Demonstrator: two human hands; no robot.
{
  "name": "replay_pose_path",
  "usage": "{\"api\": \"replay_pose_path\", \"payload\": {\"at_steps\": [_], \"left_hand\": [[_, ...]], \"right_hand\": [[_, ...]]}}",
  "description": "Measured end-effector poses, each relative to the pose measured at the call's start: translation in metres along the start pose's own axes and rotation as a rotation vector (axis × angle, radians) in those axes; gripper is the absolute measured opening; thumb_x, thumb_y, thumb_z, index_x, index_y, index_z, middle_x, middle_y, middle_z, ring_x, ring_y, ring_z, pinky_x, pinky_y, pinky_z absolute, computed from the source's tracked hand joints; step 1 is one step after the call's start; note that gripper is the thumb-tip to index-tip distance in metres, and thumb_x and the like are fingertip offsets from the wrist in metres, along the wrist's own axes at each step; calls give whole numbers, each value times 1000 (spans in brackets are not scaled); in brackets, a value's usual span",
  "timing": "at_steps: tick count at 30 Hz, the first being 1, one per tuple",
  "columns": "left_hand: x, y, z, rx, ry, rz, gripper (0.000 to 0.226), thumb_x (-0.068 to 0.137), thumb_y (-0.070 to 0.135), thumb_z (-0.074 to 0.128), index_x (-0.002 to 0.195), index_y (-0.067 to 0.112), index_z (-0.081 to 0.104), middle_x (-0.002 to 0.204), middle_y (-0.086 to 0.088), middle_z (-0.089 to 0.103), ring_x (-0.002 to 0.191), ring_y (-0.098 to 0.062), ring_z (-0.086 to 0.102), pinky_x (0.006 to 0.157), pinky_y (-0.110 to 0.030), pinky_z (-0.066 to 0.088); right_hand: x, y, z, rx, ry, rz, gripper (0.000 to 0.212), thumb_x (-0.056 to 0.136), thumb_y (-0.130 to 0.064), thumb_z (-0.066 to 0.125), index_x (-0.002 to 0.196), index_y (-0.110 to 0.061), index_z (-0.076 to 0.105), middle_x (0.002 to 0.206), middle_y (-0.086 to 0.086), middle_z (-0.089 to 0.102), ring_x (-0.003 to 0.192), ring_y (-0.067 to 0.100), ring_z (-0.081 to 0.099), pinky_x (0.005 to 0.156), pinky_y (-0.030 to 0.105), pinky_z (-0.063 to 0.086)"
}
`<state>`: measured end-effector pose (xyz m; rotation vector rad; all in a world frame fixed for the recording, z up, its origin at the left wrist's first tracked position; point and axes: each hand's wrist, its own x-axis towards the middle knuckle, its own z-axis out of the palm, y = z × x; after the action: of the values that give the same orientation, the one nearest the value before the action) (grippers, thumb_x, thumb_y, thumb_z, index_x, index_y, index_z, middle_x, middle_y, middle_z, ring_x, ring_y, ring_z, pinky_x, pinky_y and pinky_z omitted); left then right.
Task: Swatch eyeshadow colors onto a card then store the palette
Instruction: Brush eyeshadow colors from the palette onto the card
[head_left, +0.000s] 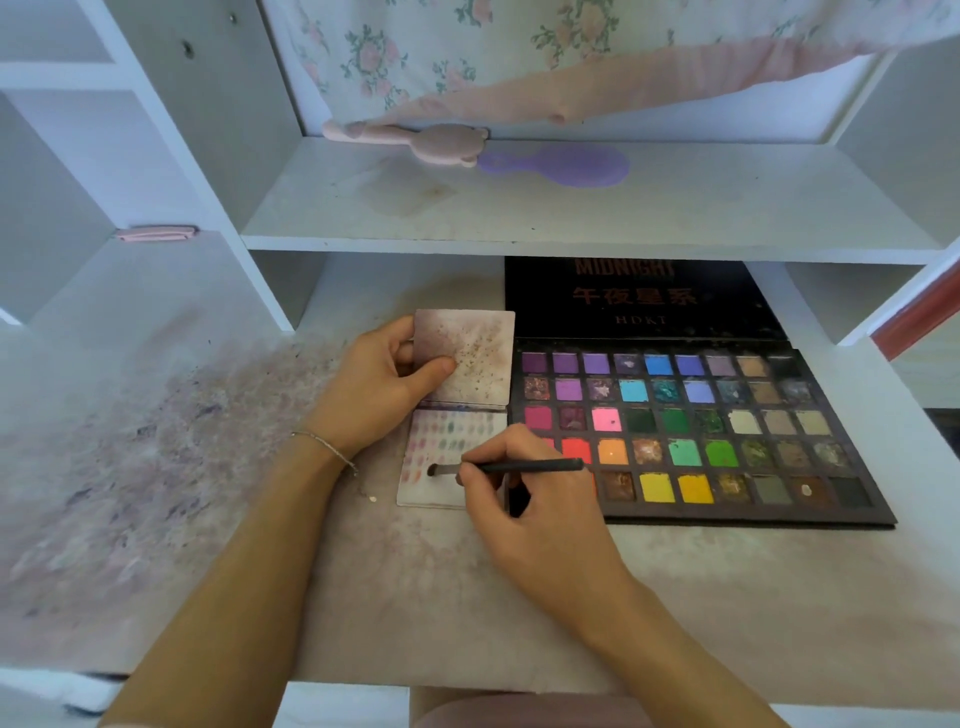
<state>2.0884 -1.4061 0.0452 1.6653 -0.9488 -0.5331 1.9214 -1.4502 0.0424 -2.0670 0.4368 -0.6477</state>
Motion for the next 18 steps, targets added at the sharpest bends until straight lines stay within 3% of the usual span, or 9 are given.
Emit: {"api": "replay_pose_path", "payload": {"at_steps": [18], "left_hand": [[1,-3,-1,-14,-12,6,29,85,3,60,94,31,56,80,19,67,76,3,67,62,-9,49]], "right_hand": [[0,2,2,-26,-75,15,9,80,-25,52,83,-19,57,76,-10,55,73,6,51,61,16,42]]}}
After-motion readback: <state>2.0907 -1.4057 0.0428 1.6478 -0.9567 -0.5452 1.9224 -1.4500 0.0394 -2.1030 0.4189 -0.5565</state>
